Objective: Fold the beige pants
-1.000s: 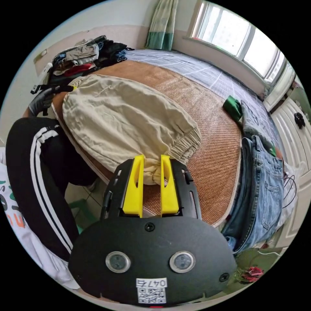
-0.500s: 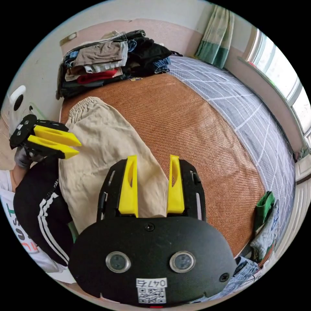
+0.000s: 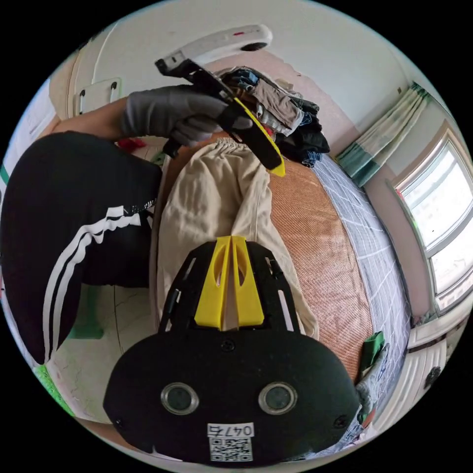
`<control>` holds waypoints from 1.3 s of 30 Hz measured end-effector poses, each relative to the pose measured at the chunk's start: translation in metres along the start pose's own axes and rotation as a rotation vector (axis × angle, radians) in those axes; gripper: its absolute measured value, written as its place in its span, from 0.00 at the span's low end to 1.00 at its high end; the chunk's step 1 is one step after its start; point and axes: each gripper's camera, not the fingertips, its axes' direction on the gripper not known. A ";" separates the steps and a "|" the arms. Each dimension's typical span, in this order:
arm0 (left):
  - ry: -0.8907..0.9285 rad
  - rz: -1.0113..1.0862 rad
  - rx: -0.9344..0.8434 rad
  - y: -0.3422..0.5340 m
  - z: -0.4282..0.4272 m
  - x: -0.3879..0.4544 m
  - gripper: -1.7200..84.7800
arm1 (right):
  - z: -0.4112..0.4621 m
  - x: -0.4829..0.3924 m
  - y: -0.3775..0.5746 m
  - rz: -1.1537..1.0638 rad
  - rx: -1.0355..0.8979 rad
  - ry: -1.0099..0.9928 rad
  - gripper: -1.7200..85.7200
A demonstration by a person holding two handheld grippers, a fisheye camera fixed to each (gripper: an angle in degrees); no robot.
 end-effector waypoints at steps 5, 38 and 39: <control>0.014 -0.043 -0.103 0.027 0.018 -0.009 0.08 | -0.006 0.012 0.005 0.107 0.003 -0.045 0.03; -0.059 -0.409 0.090 0.408 -0.087 -0.247 0.08 | 0.139 0.221 0.022 0.849 -0.177 -0.268 0.03; -0.056 -0.436 0.117 0.422 -0.096 -0.255 0.08 | 0.136 0.225 0.027 0.891 -0.147 -0.287 0.04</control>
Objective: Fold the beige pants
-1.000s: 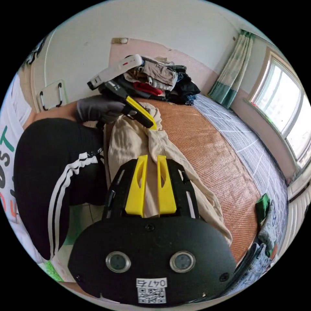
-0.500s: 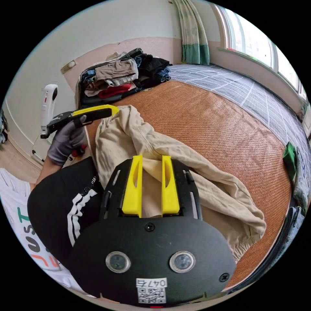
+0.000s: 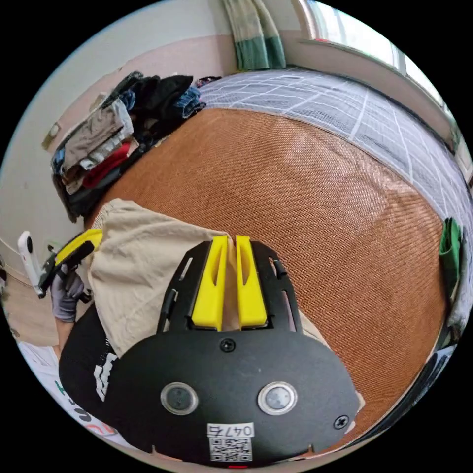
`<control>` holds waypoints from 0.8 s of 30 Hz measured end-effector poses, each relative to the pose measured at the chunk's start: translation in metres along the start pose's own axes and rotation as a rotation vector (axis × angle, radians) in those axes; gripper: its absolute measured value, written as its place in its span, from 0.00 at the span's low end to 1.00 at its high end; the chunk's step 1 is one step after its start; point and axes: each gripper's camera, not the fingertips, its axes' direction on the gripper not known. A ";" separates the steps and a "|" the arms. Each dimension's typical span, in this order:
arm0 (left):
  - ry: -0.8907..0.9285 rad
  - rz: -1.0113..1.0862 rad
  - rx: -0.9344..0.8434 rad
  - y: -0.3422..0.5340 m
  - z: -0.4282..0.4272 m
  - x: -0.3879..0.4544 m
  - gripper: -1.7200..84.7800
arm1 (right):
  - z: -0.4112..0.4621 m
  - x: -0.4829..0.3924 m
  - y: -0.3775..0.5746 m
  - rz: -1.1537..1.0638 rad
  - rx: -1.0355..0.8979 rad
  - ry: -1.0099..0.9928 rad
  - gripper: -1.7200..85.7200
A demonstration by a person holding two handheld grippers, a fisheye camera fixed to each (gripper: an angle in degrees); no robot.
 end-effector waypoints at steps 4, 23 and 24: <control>0.031 -0.207 0.111 0.074 -0.058 -0.120 0.11 | -0.056 -0.003 0.033 0.033 0.235 -0.012 0.07; 0.394 -0.451 -0.043 0.263 0.140 -0.347 0.15 | -0.001 -0.070 0.068 -0.114 0.093 -0.018 0.03; 0.405 -0.445 -0.043 0.266 0.143 -0.350 0.15 | -0.007 -0.075 0.074 -0.125 0.112 -0.024 0.03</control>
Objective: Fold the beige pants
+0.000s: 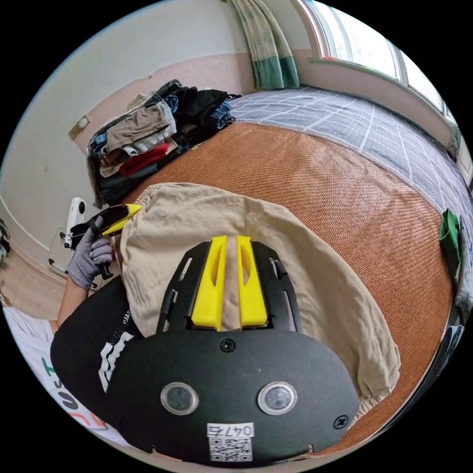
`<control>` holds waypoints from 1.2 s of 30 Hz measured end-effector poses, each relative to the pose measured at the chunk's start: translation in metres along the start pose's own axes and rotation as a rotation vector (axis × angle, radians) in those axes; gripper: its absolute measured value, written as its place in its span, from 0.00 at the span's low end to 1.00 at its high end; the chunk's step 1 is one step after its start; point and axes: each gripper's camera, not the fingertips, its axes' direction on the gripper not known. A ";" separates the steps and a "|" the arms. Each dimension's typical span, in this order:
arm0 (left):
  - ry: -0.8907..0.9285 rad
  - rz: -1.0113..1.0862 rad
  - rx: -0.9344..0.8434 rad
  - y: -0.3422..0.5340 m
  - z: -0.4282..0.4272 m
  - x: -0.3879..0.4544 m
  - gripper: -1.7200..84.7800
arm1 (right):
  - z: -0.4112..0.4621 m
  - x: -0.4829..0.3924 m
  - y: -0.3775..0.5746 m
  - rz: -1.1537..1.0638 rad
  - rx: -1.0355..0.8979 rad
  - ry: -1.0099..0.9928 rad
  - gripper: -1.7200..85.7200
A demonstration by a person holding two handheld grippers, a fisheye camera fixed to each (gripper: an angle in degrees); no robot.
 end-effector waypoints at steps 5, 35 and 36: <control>0.066 0.063 0.088 0.007 -0.031 -0.017 0.07 | -0.032 -0.068 0.055 -0.146 0.048 -0.012 0.02; 0.100 -0.121 0.014 -0.029 0.037 -0.071 0.15 | 0.026 -0.068 0.140 -0.024 0.001 -0.137 0.01; 0.121 -0.119 0.008 -0.034 0.043 -0.067 0.15 | 0.026 -0.067 0.142 -0.023 0.001 -0.139 0.01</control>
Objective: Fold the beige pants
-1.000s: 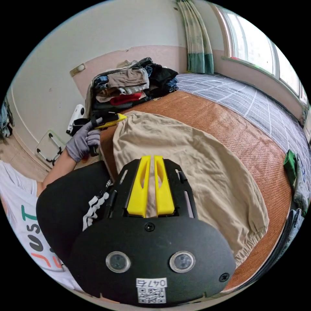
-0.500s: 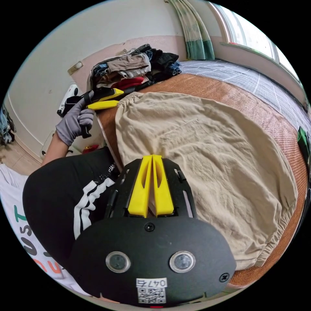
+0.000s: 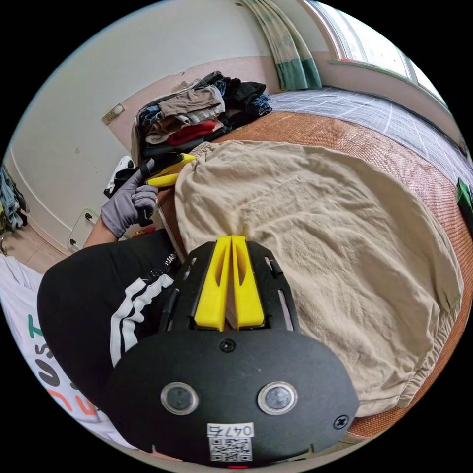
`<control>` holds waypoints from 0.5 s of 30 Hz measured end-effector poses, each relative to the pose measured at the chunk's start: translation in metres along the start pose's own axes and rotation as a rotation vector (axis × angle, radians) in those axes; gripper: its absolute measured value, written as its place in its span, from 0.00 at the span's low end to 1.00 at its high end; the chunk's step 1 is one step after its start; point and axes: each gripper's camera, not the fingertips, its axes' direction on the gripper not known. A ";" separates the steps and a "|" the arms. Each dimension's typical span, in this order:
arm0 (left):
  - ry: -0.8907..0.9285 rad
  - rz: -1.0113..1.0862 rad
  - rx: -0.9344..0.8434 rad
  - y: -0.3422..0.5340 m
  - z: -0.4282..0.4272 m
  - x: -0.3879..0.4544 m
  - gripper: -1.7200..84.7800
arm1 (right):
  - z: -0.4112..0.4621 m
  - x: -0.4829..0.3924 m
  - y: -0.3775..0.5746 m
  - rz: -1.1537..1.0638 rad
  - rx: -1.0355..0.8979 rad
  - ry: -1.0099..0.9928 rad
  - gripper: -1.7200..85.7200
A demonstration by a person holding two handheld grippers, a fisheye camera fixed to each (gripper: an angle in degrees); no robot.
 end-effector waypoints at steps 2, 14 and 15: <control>0.059 0.011 -0.005 -0.013 0.021 0.020 0.12 | 0.000 0.001 0.004 0.003 -0.001 -0.002 0.01; -0.098 0.431 0.128 -0.059 -0.010 0.385 0.09 | 0.016 -0.025 0.015 -0.122 -0.078 -0.015 0.01; -0.110 0.459 0.131 -0.058 -0.006 0.411 0.09 | 0.018 -0.026 0.017 -0.123 -0.060 -0.033 0.01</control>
